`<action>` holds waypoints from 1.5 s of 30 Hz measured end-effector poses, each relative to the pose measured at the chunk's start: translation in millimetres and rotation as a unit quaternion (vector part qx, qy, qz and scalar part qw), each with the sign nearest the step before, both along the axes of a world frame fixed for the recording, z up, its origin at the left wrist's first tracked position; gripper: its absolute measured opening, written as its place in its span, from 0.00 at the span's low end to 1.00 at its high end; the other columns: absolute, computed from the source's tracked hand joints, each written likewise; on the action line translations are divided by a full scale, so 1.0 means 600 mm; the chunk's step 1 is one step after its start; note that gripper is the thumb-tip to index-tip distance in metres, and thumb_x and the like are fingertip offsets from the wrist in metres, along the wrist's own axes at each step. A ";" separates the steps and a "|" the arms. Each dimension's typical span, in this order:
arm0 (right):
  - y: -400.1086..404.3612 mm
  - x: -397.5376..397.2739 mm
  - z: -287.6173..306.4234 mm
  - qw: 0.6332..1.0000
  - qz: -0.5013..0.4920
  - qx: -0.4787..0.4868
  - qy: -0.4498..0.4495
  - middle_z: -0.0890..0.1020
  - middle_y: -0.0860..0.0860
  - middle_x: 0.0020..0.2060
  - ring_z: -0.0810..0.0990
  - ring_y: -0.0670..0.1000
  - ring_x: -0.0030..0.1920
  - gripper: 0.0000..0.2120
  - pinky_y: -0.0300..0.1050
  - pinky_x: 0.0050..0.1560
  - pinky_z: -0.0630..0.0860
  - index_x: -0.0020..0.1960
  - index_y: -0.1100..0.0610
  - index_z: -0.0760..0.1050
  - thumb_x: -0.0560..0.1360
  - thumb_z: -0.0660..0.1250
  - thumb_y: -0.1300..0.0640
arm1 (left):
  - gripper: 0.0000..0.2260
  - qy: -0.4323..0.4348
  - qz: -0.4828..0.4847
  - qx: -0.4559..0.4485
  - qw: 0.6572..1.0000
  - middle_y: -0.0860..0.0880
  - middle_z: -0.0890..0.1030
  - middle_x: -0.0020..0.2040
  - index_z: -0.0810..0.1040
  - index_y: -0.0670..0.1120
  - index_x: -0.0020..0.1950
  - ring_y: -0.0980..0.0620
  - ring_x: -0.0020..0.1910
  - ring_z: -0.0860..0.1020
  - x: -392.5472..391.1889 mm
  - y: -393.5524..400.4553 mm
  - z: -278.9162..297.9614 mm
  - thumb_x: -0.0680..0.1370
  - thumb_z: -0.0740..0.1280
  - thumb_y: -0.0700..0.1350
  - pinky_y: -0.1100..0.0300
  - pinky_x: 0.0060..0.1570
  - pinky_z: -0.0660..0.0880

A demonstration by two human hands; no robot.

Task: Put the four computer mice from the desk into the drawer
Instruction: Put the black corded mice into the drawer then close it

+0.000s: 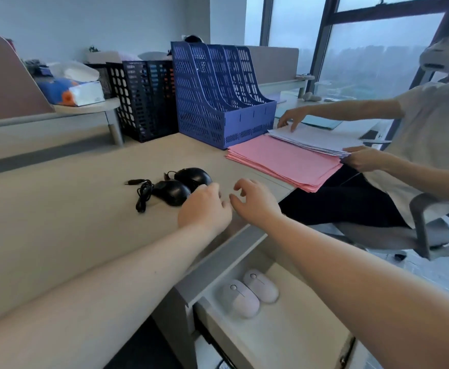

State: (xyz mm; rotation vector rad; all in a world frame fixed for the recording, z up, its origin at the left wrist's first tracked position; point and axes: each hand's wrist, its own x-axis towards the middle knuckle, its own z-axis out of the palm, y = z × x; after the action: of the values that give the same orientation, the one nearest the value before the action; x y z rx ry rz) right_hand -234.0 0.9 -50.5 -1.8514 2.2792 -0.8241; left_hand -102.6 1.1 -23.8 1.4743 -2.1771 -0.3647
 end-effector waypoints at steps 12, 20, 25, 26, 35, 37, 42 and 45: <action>-0.143 0.067 -0.026 0.995 0.027 0.008 -0.101 0.68 0.53 0.71 0.66 0.57 0.72 0.30 0.54 0.68 0.67 0.75 0.48 0.59 0.76 0.62 0.43 | 0.42 -0.113 0.116 0.031 0.986 0.45 0.60 0.74 0.55 0.59 0.75 0.39 0.72 0.58 0.097 -0.145 -0.068 0.65 0.61 0.74 0.42 0.65 0.64; -0.198 0.078 -0.023 0.997 0.025 0.058 -0.046 0.74 0.54 0.67 0.72 0.59 0.67 0.31 0.55 0.65 0.72 0.73 0.47 0.61 0.73 0.64 0.43 | 0.38 -0.199 0.111 -0.082 0.970 0.49 0.77 0.60 0.74 0.57 0.60 0.45 0.64 0.68 0.100 -0.168 -0.049 0.60 0.56 0.80 0.46 0.58 0.64; -0.188 0.071 -0.009 0.998 0.024 0.056 -0.023 0.79 0.55 0.60 0.76 0.59 0.61 0.27 0.51 0.58 0.75 0.67 0.52 0.69 0.70 0.67 0.45 | 0.41 -0.167 0.092 0.066 0.979 0.46 0.60 0.75 0.61 0.61 0.69 0.35 0.74 0.54 0.105 -0.187 -0.053 0.60 0.59 0.77 0.33 0.66 0.62; -0.183 0.069 -0.007 0.998 0.023 0.054 -0.021 0.80 0.55 0.59 0.77 0.59 0.59 0.27 0.50 0.57 0.75 0.66 0.53 0.69 0.70 0.68 0.45 | 0.39 -0.153 0.085 0.076 0.982 0.45 0.64 0.72 0.60 0.60 0.69 0.34 0.71 0.61 0.106 -0.187 -0.056 0.61 0.60 0.74 0.38 0.64 0.67; -0.118 0.041 0.016 0.995 0.004 0.059 -0.077 0.79 0.54 0.61 0.77 0.57 0.60 0.30 0.49 0.56 0.77 0.69 0.55 0.69 0.70 0.70 0.47 | 0.25 -0.176 0.022 -0.010 0.984 0.43 0.74 0.56 0.68 0.53 0.67 0.38 0.56 0.76 0.085 -0.143 -0.040 0.72 0.69 0.48 0.50 0.50 0.74; -0.097 0.032 0.024 0.994 0.002 0.070 -0.085 0.78 0.55 0.62 0.77 0.57 0.61 0.30 0.48 0.56 0.76 0.69 0.56 0.69 0.70 0.70 0.47 | 0.17 -0.167 0.019 -0.014 0.986 0.44 0.75 0.53 0.73 0.51 0.60 0.39 0.55 0.77 0.079 -0.128 -0.034 0.72 0.68 0.45 0.52 0.46 0.73; -0.028 0.013 0.047 0.993 0.004 0.086 -0.080 0.79 0.55 0.59 0.77 0.57 0.59 0.26 0.48 0.55 0.76 0.65 0.58 0.73 0.70 0.70 0.48 | 0.13 -0.166 0.007 -0.029 0.986 0.43 0.76 0.53 0.76 0.49 0.56 0.39 0.54 0.77 0.065 -0.075 -0.009 0.71 0.68 0.42 0.52 0.46 0.72; 0.020 0.003 0.058 0.993 -0.001 0.081 -0.083 0.80 0.56 0.59 0.78 0.57 0.59 0.25 0.48 0.56 0.77 0.64 0.58 0.74 0.71 0.70 0.48 | 0.12 -0.165 0.002 -0.037 0.986 0.43 0.76 0.53 0.76 0.49 0.55 0.39 0.53 0.77 0.058 -0.027 0.007 0.72 0.68 0.43 0.54 0.43 0.69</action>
State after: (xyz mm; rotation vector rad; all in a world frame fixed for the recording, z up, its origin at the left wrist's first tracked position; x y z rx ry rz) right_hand -232.3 13.0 -15.5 -1.6487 2.1757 -0.7388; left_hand -68.1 -15.2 -19.8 1.5892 -2.4112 -0.0355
